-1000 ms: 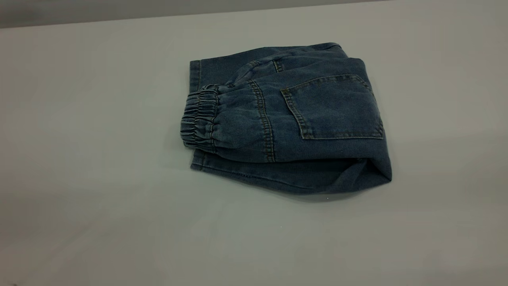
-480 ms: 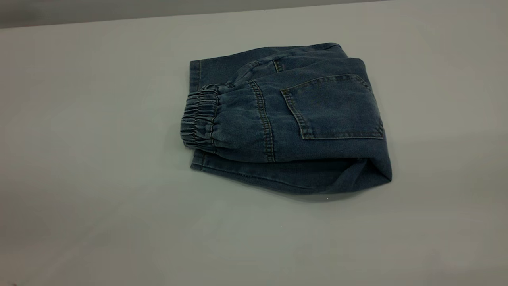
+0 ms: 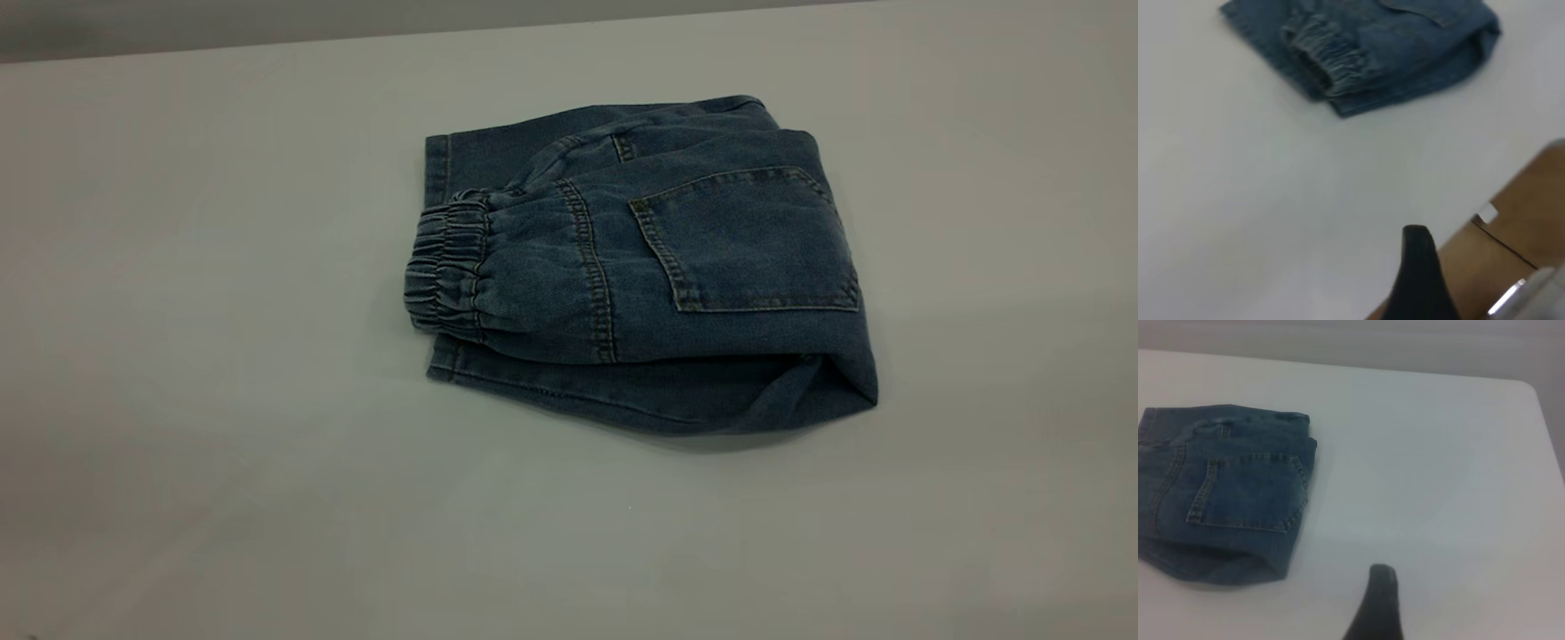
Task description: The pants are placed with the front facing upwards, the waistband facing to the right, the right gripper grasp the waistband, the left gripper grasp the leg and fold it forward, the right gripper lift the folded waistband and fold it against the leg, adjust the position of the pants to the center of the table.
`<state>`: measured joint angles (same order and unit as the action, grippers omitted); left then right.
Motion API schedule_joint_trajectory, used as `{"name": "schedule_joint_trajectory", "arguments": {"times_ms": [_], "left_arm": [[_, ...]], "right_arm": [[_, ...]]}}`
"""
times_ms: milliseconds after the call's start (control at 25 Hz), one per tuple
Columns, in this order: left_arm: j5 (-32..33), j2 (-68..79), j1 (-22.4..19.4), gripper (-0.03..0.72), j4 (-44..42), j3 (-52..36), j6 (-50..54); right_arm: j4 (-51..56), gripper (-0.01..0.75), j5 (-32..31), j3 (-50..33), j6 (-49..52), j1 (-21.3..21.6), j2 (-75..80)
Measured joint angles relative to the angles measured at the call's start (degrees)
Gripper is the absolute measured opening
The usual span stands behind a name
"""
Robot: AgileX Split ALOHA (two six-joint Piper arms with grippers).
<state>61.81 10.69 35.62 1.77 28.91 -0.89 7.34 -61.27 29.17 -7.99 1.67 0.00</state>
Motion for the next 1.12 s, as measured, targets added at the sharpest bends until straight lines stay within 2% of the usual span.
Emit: {"name": "schedule_joint_trajectory", "arguments": {"times_ms": [160, 400, 560, 680, 1120], "left_arm": [[0.0, 0.0, -9.13, 0.461, -0.05, 0.0, 0.0], [0.0, 0.0, -26.77, 0.461, -0.05, 0.0, 0.0], [0.0, -2.43, -35.1, 0.461, -0.05, 0.0, 0.02], [0.05, -5.5, -36.71, 0.461, -0.11, 0.0, 0.02], [0.1, -9.39, -36.66, 0.461, -0.11, 0.0, 0.02]], "right_arm": [[0.0, 0.573, 0.0, 0.0, 0.0, 0.0, 0.0], [0.0, 0.573, 0.0, 0.0, 0.0, 0.0, 0.0], [0.07, 0.573, 0.0, 0.0, 0.0, 0.0, 0.0], [0.07, 0.573, 0.0, 0.0, 0.0, 0.0, 0.0], [0.17, 0.573, 0.0, 0.0, 0.0, 0.0, 0.0]]}}
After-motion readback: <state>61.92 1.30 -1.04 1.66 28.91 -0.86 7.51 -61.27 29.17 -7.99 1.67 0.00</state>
